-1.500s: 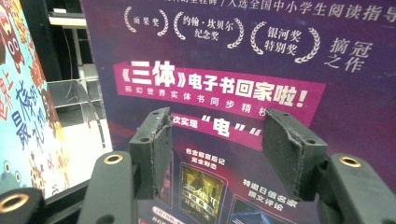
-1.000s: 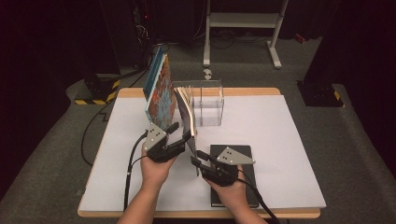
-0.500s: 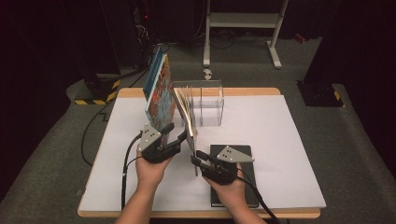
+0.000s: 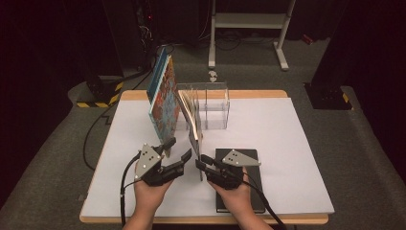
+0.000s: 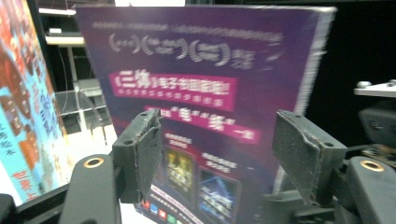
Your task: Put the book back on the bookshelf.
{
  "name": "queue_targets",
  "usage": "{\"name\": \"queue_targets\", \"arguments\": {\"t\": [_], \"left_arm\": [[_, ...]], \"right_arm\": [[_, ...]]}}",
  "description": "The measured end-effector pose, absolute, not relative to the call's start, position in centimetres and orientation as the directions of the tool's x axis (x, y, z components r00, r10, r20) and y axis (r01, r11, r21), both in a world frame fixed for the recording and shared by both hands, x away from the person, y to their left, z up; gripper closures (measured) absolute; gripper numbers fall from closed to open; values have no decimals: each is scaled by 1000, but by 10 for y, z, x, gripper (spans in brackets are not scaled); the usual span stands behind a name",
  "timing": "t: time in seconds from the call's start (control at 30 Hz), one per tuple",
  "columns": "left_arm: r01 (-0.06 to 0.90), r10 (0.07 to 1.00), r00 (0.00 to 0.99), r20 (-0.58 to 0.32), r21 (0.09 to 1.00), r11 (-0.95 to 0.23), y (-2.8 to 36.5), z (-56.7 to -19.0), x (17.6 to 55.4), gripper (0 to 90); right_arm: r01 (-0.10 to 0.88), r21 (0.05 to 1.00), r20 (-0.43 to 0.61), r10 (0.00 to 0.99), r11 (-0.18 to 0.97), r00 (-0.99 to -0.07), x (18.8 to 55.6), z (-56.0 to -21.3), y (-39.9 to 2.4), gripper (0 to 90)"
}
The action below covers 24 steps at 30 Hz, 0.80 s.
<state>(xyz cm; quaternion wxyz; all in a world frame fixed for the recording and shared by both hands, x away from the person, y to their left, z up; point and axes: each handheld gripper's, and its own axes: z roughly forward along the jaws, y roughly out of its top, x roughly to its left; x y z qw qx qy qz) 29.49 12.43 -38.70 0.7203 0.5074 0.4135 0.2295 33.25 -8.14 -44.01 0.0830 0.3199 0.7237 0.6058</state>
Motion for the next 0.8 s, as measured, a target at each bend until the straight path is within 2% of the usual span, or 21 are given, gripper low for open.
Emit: {"name": "queue_targets", "arguments": {"t": [0.27, 0.4, 0.6, 0.8], "left_arm": [[130, 720, 590, -366, 923, 362, 104, -387, 291, 292], [130, 743, 569, -353, 931, 342, 91, -389, 296, 288], [117, 794, 515, -323, 944, 308, 84, -395, 306, 358], [108, 806, 505, -308, 949, 295, 83, -397, 310, 448]], "right_arm": [[360, 931, 266, 564, 61, -782, 332, -441, -80, 660], [362, 930, 268, 562, 61, -783, 332, -441, -80, 660], [362, 930, 268, 542, 72, -797, 330, -441, -80, 648], [339, 935, 230, 548, 106, -805, 323, -440, -88, 600]]}}
